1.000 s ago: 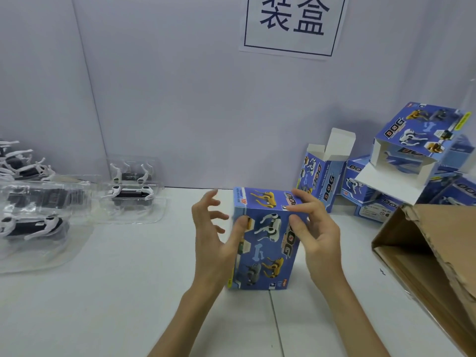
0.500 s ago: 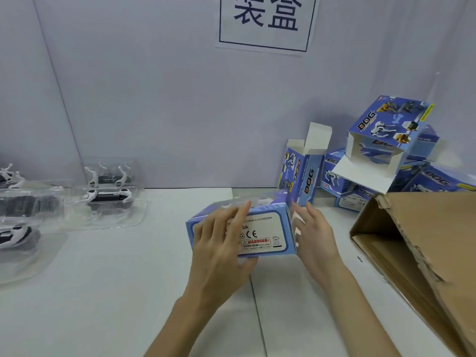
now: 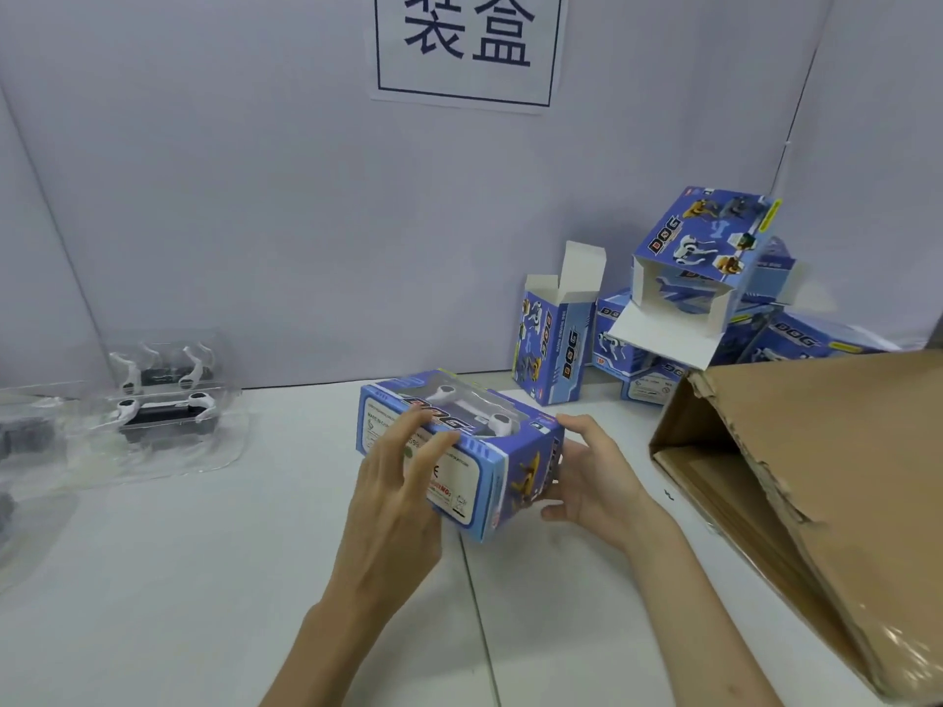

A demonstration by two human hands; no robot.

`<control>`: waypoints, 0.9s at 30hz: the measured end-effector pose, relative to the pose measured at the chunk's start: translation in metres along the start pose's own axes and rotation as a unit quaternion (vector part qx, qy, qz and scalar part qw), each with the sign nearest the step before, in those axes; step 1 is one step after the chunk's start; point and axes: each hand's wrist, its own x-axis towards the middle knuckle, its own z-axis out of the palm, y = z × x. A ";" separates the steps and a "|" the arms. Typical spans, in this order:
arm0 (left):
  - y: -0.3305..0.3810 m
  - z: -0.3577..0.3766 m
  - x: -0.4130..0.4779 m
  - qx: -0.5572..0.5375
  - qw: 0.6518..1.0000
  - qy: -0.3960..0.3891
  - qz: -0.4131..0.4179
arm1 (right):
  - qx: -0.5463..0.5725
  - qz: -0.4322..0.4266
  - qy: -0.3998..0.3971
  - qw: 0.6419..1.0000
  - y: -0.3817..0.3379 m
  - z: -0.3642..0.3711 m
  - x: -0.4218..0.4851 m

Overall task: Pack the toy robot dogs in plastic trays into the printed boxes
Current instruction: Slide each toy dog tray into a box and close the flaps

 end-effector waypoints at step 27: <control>-0.010 0.012 -0.011 -0.033 0.976 -0.087 -0.195 | 0.092 -0.398 0.506 0.760 -0.005 -0.022 -0.008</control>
